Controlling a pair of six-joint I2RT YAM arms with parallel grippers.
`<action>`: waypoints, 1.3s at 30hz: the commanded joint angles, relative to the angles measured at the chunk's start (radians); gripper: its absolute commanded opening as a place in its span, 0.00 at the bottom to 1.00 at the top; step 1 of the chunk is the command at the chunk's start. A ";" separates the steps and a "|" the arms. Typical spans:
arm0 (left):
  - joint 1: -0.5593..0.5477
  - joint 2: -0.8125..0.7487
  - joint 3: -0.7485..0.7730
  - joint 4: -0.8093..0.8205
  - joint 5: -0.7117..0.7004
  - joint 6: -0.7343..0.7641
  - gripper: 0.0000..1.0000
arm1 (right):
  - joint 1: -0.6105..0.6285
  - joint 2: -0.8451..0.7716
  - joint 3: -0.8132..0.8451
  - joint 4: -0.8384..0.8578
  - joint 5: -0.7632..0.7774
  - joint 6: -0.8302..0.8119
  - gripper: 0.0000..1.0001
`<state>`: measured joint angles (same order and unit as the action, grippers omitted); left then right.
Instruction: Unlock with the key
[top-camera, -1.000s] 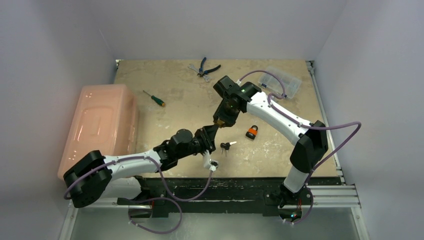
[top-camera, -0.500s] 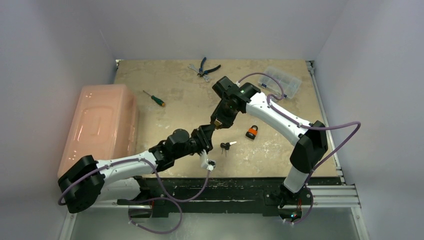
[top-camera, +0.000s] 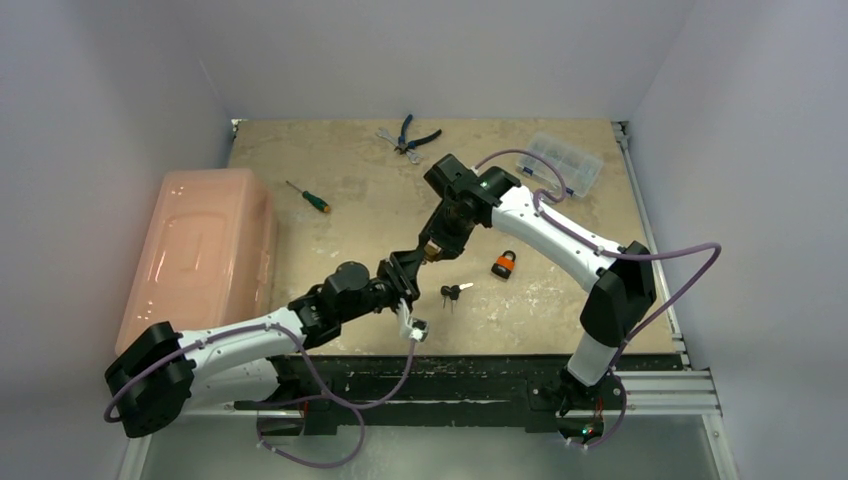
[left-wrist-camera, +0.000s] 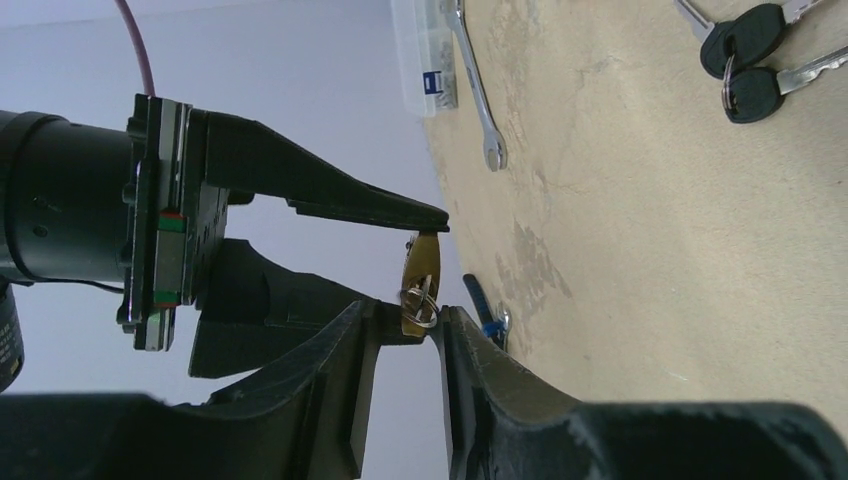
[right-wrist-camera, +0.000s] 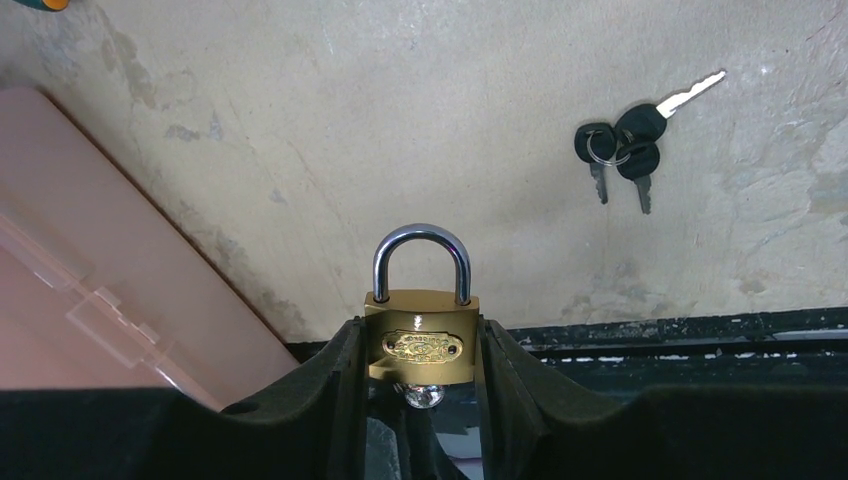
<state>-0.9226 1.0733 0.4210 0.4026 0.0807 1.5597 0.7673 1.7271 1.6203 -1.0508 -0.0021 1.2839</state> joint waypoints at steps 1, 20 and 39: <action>0.026 -0.052 0.000 0.131 -0.046 -0.106 0.33 | 0.002 -0.038 -0.028 -0.095 -0.022 -0.001 0.00; 0.026 -0.037 -0.023 0.498 -0.100 -0.708 0.39 | -0.064 -0.013 0.111 -0.247 0.398 0.022 0.00; 0.052 0.002 0.035 0.674 -0.109 -1.547 0.62 | -0.002 -0.579 -0.408 0.738 0.740 -0.717 0.00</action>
<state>-0.8890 1.0702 0.4171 0.9886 -0.1246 0.2134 0.7536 1.2633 1.3422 -0.7399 0.7238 0.8486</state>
